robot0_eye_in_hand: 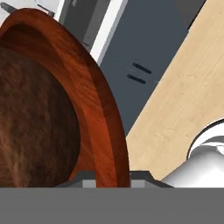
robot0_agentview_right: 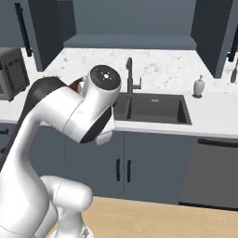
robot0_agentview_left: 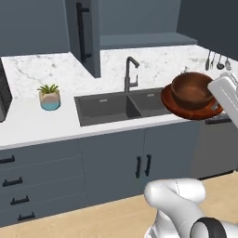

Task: Pick up the bowls on the counter and stack them on top of one another in the open cabinet. Place the smaller bowl on top of the larger bowl.

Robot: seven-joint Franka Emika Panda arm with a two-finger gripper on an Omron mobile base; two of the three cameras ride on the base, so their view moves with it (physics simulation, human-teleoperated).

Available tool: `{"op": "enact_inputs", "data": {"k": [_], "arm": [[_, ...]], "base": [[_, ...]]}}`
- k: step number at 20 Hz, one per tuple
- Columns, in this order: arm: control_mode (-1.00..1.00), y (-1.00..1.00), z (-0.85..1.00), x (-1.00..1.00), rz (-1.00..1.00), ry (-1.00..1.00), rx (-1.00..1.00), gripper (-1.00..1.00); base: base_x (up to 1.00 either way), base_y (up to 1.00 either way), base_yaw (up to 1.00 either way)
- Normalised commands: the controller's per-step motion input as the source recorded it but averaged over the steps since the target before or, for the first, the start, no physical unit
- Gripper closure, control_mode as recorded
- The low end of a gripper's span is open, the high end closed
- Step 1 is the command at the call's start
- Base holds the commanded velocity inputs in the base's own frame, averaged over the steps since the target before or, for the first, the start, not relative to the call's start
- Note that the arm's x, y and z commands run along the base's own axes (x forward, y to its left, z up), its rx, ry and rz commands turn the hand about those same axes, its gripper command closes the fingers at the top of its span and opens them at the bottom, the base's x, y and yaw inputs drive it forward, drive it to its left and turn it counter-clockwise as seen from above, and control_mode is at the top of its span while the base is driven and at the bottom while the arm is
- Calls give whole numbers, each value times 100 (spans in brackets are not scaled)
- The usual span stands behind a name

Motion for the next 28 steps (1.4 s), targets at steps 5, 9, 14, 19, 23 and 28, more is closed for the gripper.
{"op": "enact_inputs", "data": {"k": [5,9,14,19,23,28], "arm": [[100,0,0,0,0,0,0,100],[100,0,0,0,0,0,0,100],[100,0,0,0,0,0,0,100],[100,0,0,0,0,0,0,100],[100,0,0,0,0,0,0,100],[100,0,0,0,0,0,0,100]], "base": [[100,-9,2],[62,-41,3],[79,-28,11],[65,-37,15],[40,-42,14],[50,-35,15]]}}
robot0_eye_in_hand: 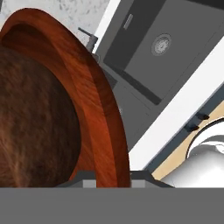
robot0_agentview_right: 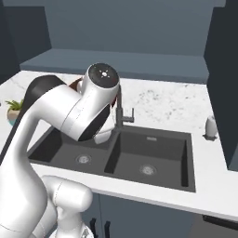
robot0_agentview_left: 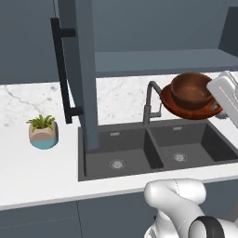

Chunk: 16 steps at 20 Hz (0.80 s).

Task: Pick up the bowls on the counter and stack them on top of one another in the open cabinet. Place the smaller bowl on top of the larger bowl.

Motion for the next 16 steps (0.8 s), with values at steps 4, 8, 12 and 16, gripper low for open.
{"op": "enact_inputs", "data": {"k": [4,8,12,16], "arm": [[100,0,0,0,0,0,0,100],[-100,0,4,0,0,-7,2,100],[-100,0,39,0,0,-30,4,100],[-100,1,24,31,0,-22,2,100]], "base": [[64,-42,16],[12,-11,4],[0,0,0],[0,0,0]]}}
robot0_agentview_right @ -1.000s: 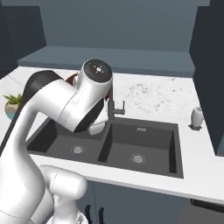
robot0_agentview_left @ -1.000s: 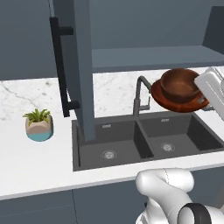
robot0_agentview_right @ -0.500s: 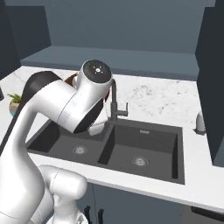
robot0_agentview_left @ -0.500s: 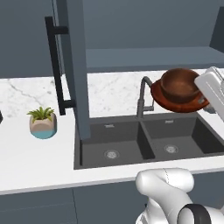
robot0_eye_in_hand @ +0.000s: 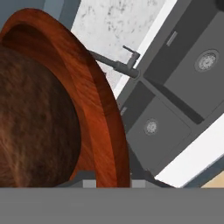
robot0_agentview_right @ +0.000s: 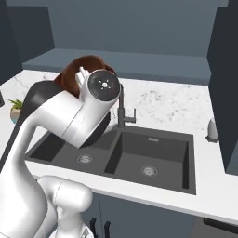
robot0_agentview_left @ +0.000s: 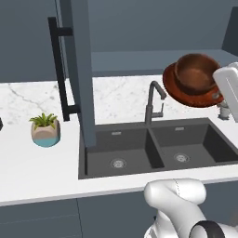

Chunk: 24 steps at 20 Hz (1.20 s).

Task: Pick up the bowls on the counter and stack them on top of one another in the open cabinet. Place the smaller bowl on top of the larger bowl.

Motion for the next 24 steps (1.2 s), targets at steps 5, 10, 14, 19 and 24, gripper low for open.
{"op": "enact_inputs", "data": {"k": [5,10,14,19,24], "arm": [[-100,0,12,82,0,-13,9,100],[-100,-1,41,54,3,-9,13,100],[-100,0,40,60,1,-1,2,100],[-100,-1,27,83,0,1,0,100],[-100,-2,12,79,0,-1,0,100]], "base": [[0,0,0],[0,0,0],[0,0,0],[0,0,0],[0,0,0]]}}
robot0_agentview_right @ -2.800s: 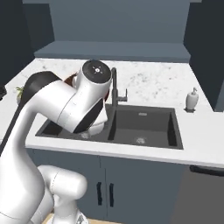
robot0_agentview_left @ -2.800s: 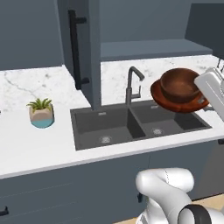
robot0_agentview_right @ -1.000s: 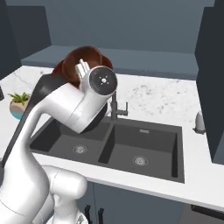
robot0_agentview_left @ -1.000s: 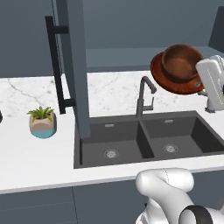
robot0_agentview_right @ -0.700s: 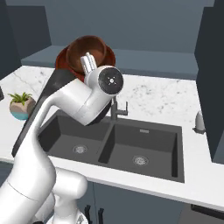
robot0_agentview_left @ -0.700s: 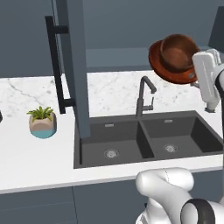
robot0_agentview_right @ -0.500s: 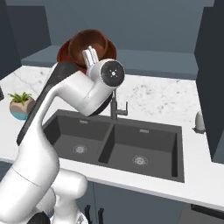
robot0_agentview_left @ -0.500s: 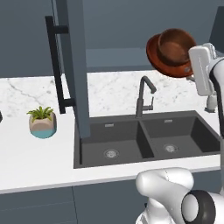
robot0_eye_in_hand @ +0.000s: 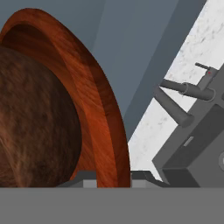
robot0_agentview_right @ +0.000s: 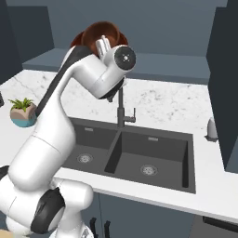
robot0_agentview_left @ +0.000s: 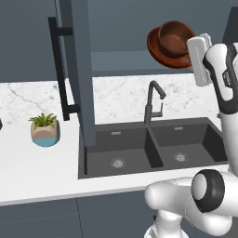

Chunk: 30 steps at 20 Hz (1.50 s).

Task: Pick up the bowls on the counter and stack them on top of one another in the open cabinet. Place the smaller bowl on top of the larger bowl.

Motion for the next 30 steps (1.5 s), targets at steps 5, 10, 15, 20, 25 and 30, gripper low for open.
{"op": "enact_inputs", "data": {"k": [5,10,15,20,25,30], "arm": [[-100,0,0,78,0,0,0,100],[-100,0,-9,63,0,0,0,100],[-100,0,-15,48,0,1,0,100],[-100,0,-17,50,0,2,-1,100],[-100,0,-4,48,0,1,-1,100],[-100,3,-7,64,0,-3,-3,-100]], "base": [[0,0,0],[0,0,0],[0,0,0],[0,0,0],[0,0,0],[0,0,0]]}}
